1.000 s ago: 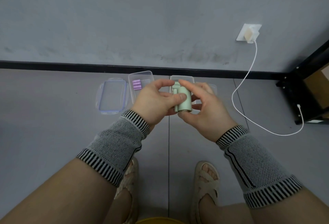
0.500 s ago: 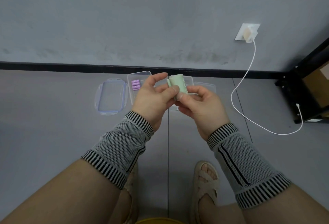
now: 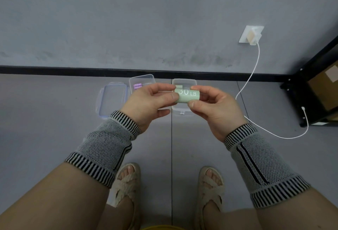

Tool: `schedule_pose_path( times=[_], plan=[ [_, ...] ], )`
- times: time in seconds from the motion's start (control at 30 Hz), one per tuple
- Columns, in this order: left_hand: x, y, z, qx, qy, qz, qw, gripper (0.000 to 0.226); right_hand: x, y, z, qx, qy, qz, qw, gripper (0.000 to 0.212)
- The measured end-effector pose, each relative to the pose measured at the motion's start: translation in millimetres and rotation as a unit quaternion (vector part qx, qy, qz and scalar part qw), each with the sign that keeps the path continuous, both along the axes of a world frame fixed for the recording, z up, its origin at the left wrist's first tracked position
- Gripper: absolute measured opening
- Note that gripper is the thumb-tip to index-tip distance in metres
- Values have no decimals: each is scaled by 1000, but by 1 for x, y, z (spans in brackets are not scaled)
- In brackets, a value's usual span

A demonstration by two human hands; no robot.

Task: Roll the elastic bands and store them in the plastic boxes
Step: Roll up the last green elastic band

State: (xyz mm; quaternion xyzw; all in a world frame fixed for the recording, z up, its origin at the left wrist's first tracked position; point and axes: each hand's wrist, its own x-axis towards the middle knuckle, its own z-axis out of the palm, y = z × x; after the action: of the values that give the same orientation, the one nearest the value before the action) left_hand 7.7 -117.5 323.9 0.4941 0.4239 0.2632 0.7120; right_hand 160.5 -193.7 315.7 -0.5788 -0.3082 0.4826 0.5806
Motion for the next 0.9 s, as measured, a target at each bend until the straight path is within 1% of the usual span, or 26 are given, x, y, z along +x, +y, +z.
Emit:
schedule_pose_path(
  times=[0.23, 0.33, 0.43, 0.53, 0.57, 0.6, 0.67, 0.7, 0.77, 0.83, 0.9],
  plan=[
    [1, -2, -1, 42, -4, 9, 999, 14, 1, 1, -1, 5, 28, -6, 1000, 33],
    [2, -2, -1, 50, -4, 21, 998, 13, 2, 0, -2, 9, 46, -22, 999, 28],
    [3, -2, 0, 46, -14, 22, 999, 12, 1, 1, -3, 13, 48, -45, 998, 19],
    [6, -3, 0, 11, -23, 41, 999, 8, -2, 1, -2, 13, 36, -71, 997, 14],
    [6, -3, 1, -3, -24, 48, 999, 6, -3, 1, -2, 18, 16, -72, 997, 16],
    [7, -3, 1, -17, -26, 53, 998, 3, -4, 0, -3, 23, -24, -68, 997, 20],
    [6, -2, 2, -38, -30, 65, 997, 1, -4, -2, -5, 26, -161, -40, 986, 38],
    [5, -2, 3, -46, -32, 72, 996, 3, -4, -4, -7, 26, -246, -22, 969, 46],
    [3, -1, 4, -61, -37, 81, 994, 6, -6, -6, -11, 43, -396, 1, 917, 58],
    [1, -1, 5, -70, -38, 79, 994, 7, -8, -7, -16, 73, -466, -4, 882, 60],
    [-1, -2, 5, -75, -35, 69, 994, 10, -10, -6, -18, 102, -500, -22, 860, 54]
  ],
)
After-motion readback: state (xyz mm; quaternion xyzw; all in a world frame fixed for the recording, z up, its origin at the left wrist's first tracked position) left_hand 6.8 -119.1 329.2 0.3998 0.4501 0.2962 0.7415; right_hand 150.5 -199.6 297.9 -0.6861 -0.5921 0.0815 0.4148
